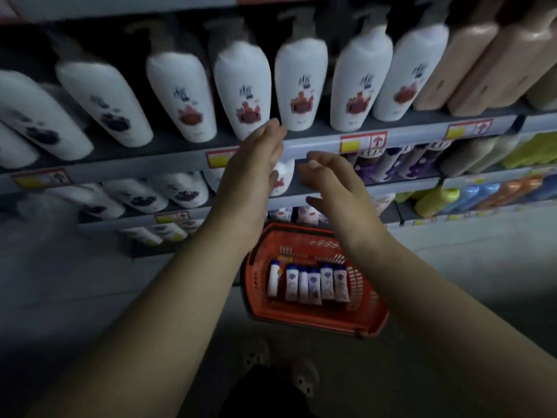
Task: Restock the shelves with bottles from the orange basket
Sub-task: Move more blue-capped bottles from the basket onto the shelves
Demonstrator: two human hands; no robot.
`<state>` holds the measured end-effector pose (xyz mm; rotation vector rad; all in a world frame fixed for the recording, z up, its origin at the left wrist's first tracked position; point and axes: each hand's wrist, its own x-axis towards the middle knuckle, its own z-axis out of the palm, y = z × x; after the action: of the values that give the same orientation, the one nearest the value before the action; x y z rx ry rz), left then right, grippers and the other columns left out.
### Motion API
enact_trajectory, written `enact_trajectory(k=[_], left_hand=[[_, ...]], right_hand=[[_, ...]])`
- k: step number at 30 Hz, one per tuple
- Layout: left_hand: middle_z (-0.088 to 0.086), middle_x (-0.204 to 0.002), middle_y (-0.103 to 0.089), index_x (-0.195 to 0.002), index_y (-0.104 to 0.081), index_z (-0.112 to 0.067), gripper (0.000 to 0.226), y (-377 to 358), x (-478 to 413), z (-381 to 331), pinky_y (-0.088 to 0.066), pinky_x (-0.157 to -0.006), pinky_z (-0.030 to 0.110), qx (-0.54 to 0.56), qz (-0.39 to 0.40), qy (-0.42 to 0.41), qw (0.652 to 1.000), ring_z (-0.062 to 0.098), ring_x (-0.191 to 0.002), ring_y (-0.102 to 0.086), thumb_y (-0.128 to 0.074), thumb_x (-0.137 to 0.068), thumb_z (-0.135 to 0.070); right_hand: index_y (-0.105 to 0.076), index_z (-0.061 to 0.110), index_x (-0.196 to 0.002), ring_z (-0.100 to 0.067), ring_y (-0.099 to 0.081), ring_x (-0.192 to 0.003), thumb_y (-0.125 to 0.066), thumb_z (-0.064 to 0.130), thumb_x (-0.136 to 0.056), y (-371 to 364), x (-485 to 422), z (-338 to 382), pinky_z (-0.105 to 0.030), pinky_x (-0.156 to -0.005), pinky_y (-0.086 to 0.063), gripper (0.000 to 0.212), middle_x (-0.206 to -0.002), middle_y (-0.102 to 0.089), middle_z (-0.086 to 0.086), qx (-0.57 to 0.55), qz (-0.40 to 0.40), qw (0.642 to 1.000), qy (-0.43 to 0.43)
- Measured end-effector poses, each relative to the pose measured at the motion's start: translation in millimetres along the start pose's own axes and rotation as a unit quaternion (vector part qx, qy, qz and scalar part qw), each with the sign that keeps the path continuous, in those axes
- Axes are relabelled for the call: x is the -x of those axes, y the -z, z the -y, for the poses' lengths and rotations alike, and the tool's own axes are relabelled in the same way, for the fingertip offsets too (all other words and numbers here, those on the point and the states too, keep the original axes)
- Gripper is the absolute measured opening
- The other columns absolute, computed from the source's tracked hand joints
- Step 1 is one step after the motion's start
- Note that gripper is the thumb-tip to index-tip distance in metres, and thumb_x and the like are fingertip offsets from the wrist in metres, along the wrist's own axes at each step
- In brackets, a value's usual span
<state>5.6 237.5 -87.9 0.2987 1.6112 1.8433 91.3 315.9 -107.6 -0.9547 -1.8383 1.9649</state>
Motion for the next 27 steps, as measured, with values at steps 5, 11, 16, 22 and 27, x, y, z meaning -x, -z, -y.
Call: enact_trajectory(k=[5, 11, 16, 22, 27], left_hand=[[-0.016, -0.123, -0.054, -0.126, -0.051, -0.034, 0.051, 6.9, -36.3, 108.4, -0.037, -0.081, 0.015, -0.013, -0.013, 0.077, 0.997, -0.007, -0.110, -0.051, -0.049, -0.078, -0.049], [-0.012, -0.116, -0.055, -0.108, -0.054, -0.032, 0.017, 26.0, -66.5, 253.1, -0.037, -0.080, 0.017, -0.007, -0.037, 0.196, 0.980, -0.001, -0.108, -0.049, -0.040, -0.098, -0.033], [-0.006, -0.137, -0.052, -0.129, -0.050, -0.025, 0.033, 49.7, -101.3, 370.3, -0.030, -0.102, 0.026, -0.027, -0.045, 0.267, 0.962, 0.007, -0.127, -0.045, -0.036, -0.100, -0.033], [-0.003, -0.142, -0.048, -0.141, -0.043, -0.017, 0.044, 70.4, -143.5, 504.7, -0.031, -0.099, 0.025, -0.097, -0.019, 0.345, 0.933, 0.012, -0.131, -0.044, -0.033, -0.101, -0.035], [-0.007, -0.114, -0.059, -0.123, -0.056, -0.017, 0.039, 75.7, -165.1, 606.7, -0.042, -0.082, 0.024, -0.174, -0.035, 0.400, 0.899, 0.013, -0.105, -0.057, -0.041, -0.097, -0.041]], right_hand=[[-0.053, 0.021, -0.123, -0.005, -0.057, -0.110, -0.049, 0.030, -0.096, 15.7, -33.9, -100.9, -0.023, -0.092, -0.047, 0.029, -0.120, -0.061, 0.005, -0.007, -0.039, 0.997, -0.069], [-0.057, 0.013, -0.116, 0.002, -0.058, -0.089, -0.050, 0.022, -0.096, 26.9, -66.8, -250.9, -0.021, -0.081, -0.048, 0.023, -0.100, -0.063, 0.006, 0.002, -0.076, 0.983, -0.164], [-0.058, 0.016, -0.117, -0.016, -0.058, -0.108, -0.054, 0.034, -0.092, 30.4, -95.2, -378.2, -0.043, -0.101, -0.045, 0.031, -0.111, -0.063, 0.001, 0.048, -0.087, 0.964, -0.247], [-0.059, 0.022, -0.108, -0.024, -0.059, -0.111, -0.051, 0.064, -0.054, 34.5, -127.2, -514.4, -0.051, -0.100, -0.045, 0.069, -0.115, -0.065, -0.005, 0.077, -0.115, 0.940, -0.312], [-0.063, 0.016, -0.100, -0.027, -0.060, -0.102, -0.053, 0.039, -0.088, 36.7, -149.1, -592.4, -0.042, -0.088, -0.049, 0.027, -0.104, -0.064, -0.008, 0.107, -0.098, 0.918, -0.369]])
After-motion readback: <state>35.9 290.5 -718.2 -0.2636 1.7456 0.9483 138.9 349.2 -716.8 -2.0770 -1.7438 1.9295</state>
